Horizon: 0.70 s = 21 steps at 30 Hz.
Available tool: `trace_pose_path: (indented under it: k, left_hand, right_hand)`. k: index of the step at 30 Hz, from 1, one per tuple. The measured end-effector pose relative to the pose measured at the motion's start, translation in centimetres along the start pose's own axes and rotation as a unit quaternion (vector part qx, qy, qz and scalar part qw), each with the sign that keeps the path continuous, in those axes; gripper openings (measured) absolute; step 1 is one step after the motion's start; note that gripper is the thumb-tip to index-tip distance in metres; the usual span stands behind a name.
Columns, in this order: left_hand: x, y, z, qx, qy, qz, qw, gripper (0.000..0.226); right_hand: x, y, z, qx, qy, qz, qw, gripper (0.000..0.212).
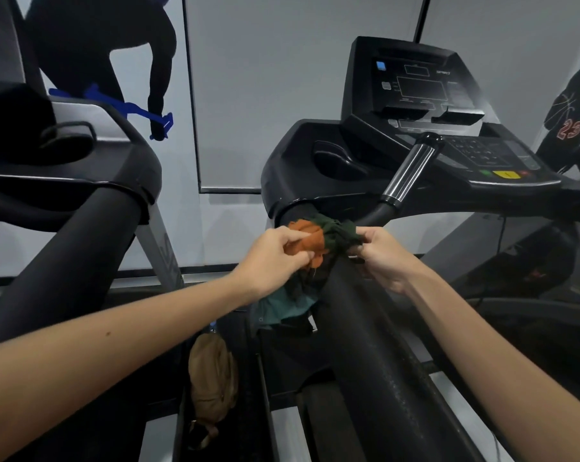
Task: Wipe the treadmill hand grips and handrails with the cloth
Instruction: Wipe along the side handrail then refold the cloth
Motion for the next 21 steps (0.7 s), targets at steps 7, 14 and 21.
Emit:
trace_pose_path:
  k: [7, 14, 21]
  left_hand:
    - [5.7, -0.6, -0.1, 0.212, -0.063, 0.042, 0.974, 0.021]
    - [7.9, 0.3, -2.2, 0.134, -0.007, 0.103, 0.986, 0.022]
    - [5.0, -0.1, -5.4, -0.184, 0.200, 0.206, 0.940, 0.021]
  right_hand:
    - [0.4, 0.1, 0.6, 0.016, -0.030, 0.035, 0.999, 0.012]
    - [0.4, 0.4, -0.2, -0.005, -0.052, 0.018, 0.998, 0.038]
    - [0.3, 0.3, -0.6, 0.010, -0.063, 0.019, 0.998, 0.035]
Point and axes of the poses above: each hand's wrist, its own x-axis towards the middle knuckle, its own y-axis out of the back of the hand, z = x × y, the point moved 2 cm from there along x, towards the middle knuckle, and after that the axes turned 3 degrees about z, right-handed, at the moved point
